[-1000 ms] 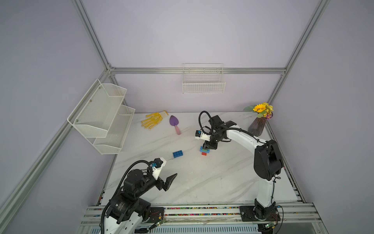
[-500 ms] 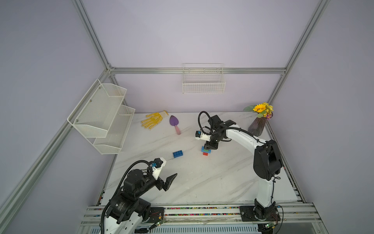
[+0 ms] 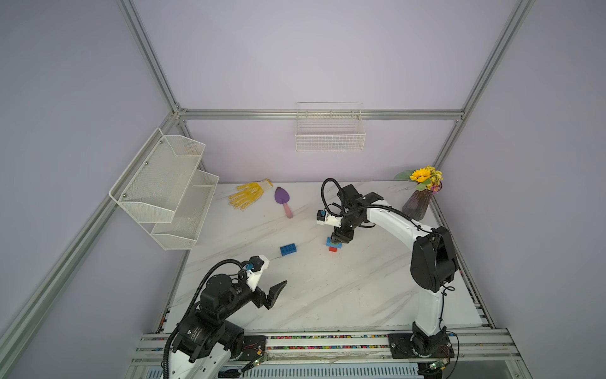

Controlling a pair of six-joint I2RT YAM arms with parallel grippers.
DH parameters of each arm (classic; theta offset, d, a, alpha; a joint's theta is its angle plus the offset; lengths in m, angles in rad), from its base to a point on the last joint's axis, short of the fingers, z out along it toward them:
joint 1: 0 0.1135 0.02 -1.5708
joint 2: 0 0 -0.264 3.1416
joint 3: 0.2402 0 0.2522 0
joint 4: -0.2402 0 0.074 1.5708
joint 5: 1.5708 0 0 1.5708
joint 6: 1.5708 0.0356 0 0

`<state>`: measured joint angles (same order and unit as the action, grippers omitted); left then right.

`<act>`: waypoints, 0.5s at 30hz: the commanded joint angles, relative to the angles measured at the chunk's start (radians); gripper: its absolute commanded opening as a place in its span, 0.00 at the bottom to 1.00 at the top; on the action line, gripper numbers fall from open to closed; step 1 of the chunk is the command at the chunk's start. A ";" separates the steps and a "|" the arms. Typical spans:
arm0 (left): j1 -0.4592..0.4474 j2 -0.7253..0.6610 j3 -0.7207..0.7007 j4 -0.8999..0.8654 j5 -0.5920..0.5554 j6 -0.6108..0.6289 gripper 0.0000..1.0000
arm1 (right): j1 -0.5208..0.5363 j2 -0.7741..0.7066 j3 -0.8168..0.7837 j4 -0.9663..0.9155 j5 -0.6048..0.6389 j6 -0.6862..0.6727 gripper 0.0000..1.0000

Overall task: Assemble the letter f with lego
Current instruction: Assemble the lego brick with the lego brick, then pick up the lego brick from the center of the board.

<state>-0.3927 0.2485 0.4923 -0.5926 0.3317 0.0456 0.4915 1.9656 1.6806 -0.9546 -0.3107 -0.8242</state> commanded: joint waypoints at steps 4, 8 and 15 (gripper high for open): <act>0.006 0.004 0.005 0.034 -0.008 0.005 1.00 | -0.004 -0.035 0.077 0.014 -0.177 -0.018 0.62; 0.006 0.005 0.005 0.034 -0.007 0.005 1.00 | 0.010 -0.032 0.067 0.099 -0.282 -0.031 0.64; 0.006 0.004 0.006 0.034 -0.012 0.004 1.00 | 0.079 0.091 0.141 0.150 -0.328 -0.066 0.66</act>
<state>-0.3927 0.2485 0.4923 -0.5926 0.3244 0.0452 0.5381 1.9965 1.7828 -0.8494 -0.5701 -0.8539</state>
